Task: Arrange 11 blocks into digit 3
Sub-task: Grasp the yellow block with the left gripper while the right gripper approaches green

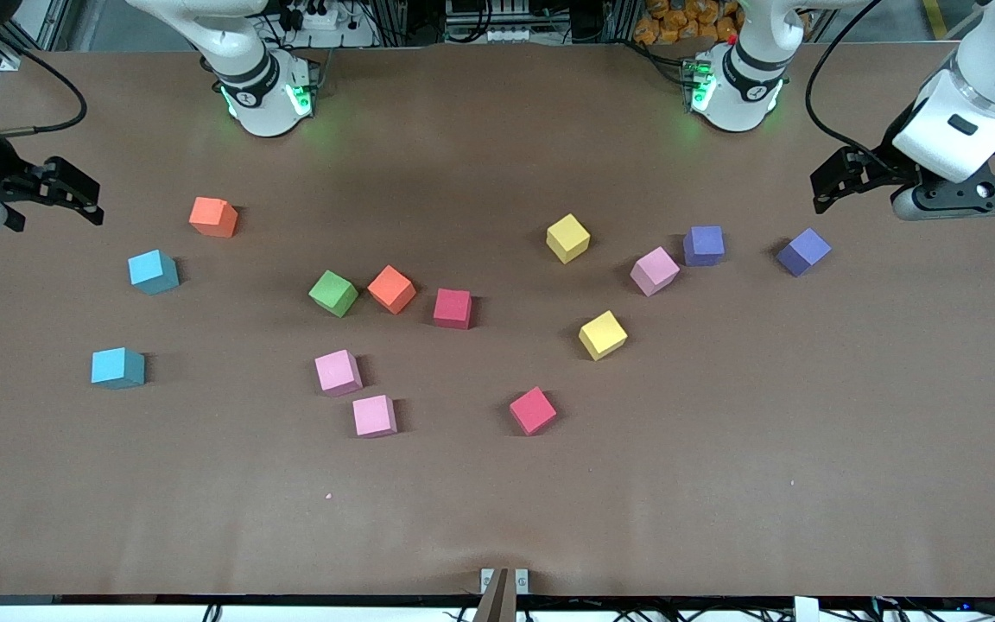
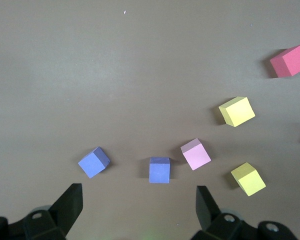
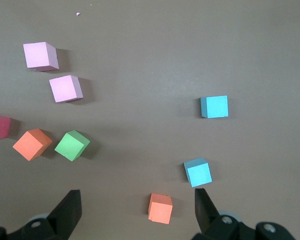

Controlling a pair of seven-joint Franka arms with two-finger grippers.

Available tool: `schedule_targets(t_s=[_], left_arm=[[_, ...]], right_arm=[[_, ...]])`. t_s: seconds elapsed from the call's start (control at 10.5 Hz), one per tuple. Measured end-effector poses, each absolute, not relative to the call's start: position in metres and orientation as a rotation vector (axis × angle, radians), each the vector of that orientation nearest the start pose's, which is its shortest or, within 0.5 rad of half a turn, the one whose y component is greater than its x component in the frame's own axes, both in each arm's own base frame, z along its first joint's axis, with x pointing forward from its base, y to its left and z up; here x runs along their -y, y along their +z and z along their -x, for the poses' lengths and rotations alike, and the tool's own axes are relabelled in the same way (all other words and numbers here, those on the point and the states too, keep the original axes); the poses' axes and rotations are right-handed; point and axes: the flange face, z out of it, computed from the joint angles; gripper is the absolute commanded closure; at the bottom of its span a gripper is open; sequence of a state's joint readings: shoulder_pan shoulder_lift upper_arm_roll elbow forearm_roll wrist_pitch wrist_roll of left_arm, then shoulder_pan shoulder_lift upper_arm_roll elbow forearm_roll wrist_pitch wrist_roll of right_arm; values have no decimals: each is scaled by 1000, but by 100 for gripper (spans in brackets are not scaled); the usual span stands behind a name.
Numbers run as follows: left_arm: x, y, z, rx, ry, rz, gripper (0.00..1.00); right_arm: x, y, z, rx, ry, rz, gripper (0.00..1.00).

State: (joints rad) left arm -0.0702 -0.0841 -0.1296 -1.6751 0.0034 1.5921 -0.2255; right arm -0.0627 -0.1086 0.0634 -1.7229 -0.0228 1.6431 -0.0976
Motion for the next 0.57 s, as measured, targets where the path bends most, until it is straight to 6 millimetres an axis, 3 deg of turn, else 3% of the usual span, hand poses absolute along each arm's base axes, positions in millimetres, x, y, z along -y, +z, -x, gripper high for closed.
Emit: schedule_targets(t_s=[0.38, 0.57], left_arm=[[103, 624, -517, -17, 19, 3125, 0], [107, 612, -521, -28, 59, 3123, 0]], right_arm=[[11, 619, -528, 131, -65, 3170, 0], [10, 619, -528, 135, -66, 3170, 0]])
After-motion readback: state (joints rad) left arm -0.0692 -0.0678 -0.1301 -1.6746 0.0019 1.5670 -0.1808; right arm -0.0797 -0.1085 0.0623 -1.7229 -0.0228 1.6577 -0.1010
